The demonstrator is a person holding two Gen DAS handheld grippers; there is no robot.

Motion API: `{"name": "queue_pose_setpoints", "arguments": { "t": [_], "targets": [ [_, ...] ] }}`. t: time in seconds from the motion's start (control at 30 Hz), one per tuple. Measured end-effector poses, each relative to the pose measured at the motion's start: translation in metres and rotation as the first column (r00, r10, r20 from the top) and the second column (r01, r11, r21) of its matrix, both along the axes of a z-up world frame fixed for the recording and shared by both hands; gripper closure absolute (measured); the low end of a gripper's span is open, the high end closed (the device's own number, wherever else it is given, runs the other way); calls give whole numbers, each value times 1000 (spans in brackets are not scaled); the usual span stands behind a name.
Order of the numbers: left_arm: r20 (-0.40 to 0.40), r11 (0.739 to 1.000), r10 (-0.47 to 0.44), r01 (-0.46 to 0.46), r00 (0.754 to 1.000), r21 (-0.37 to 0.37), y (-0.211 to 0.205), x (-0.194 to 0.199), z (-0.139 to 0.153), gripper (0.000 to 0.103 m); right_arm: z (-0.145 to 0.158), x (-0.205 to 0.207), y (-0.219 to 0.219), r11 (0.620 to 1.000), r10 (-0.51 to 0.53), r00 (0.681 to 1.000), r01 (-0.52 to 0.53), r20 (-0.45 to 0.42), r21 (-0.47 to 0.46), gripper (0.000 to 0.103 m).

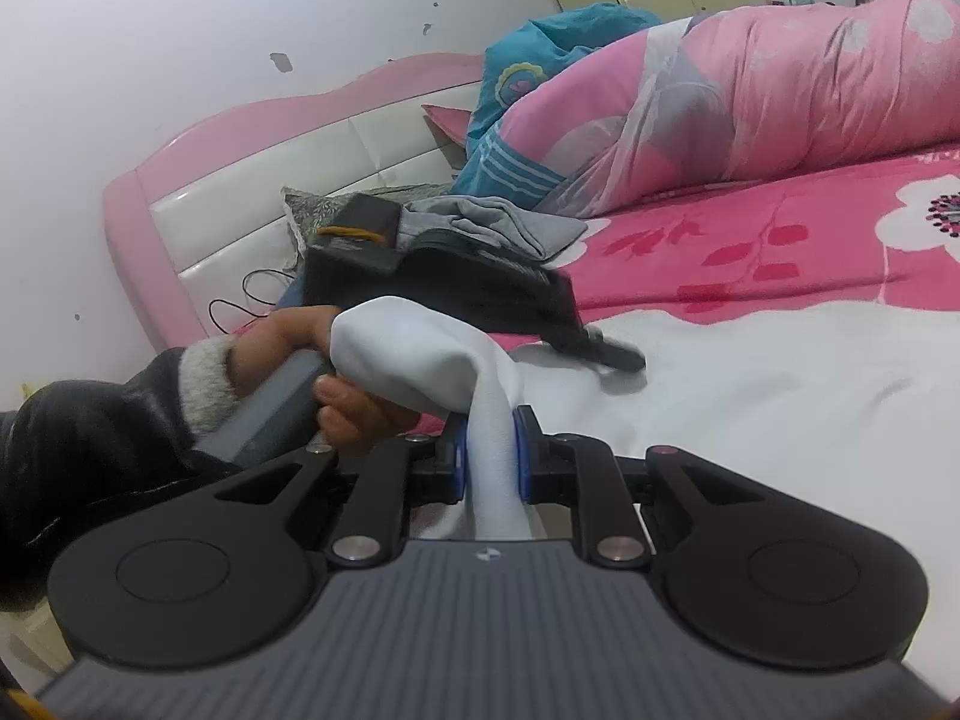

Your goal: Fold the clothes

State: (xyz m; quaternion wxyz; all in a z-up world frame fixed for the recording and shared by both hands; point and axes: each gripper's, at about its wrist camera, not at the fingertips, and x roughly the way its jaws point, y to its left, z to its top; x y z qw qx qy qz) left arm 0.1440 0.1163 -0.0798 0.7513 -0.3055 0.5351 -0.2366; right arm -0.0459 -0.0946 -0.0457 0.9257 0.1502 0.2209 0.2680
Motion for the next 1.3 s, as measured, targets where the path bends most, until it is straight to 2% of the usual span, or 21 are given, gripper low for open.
{"name": "queue_pose_setpoints", "arguments": {
  "t": [0.13,0.23,0.37,0.5,0.57,0.63,0.7,0.77,0.8,0.83,0.87,0.9,0.97,1.03,1.1,1.2,1.27,1.3],
  "targets": [
    [48,1000,18,-18,999,16,-13,-8,26,94,3,-8,-12,999,-22,1000,21,20,36,89],
    [113,998,6,-13,994,59,-37,-14,59,95,8,-18,-31,993,-58,998,54,37,105,89],
    [192,988,-92,66,977,138,-106,-26,98,95,13,-41,-60,979,-118,989,101,84,176,90],
    [258,962,-209,151,943,226,-181,-38,136,95,17,-67,-100,955,-203,971,167,129,246,92],
    [281,944,-270,195,921,267,-220,-44,152,95,18,-82,-125,936,-260,955,212,145,282,93],
    [280,919,-344,261,896,294,-267,-55,154,95,17,-100,-151,915,-328,932,273,152,298,93],
    [278,887,-421,328,864,324,-312,-69,146,95,17,-118,-177,890,-395,905,335,158,310,93],
    [246,847,-496,401,833,348,-353,-82,127,94,10,-135,-203,856,-463,876,402,136,324,93],
    [221,824,-533,441,817,357,-370,-88,113,91,4,-143,-216,837,-494,862,436,114,331,93],
    [191,797,-571,484,798,362,-384,-92,96,75,-6,-148,-227,815,-518,852,464,77,346,93],
    [170,780,-593,509,787,365,-394,-95,82,69,-17,-152,-237,792,-536,844,490,32,363,93],
    [166,783,-586,503,793,366,-397,-96,74,61,-28,-155,-248,768,-552,834,516,-14,379,92],
    [166,793,-572,490,804,362,-398,-99,64,58,-51,-157,-261,729,-558,824,543,-99,416,91],
    [213,820,-549,472,808,324,-382,-103,83,41,-65,-160,-270,698,-537,831,535,-145,475,88],
    [269,843,-525,451,808,291,-364,-109,104,35,-68,-159,-276,689,-521,841,516,-147,509,87],
    [410,863,-498,393,764,317,-321,-128,143,28,-67,-161,-281,678,-512,845,506,-152,532,75],
    [491,863,-501,363,713,352,-292,-148,162,26,-68,-163,-284,659,-508,845,507,-168,555,73],
    [521,854,-514,349,682,386,-278,-161,168,25,-68,-165,-286,650,-506,844,508,-176,566,72]
  ]
}}
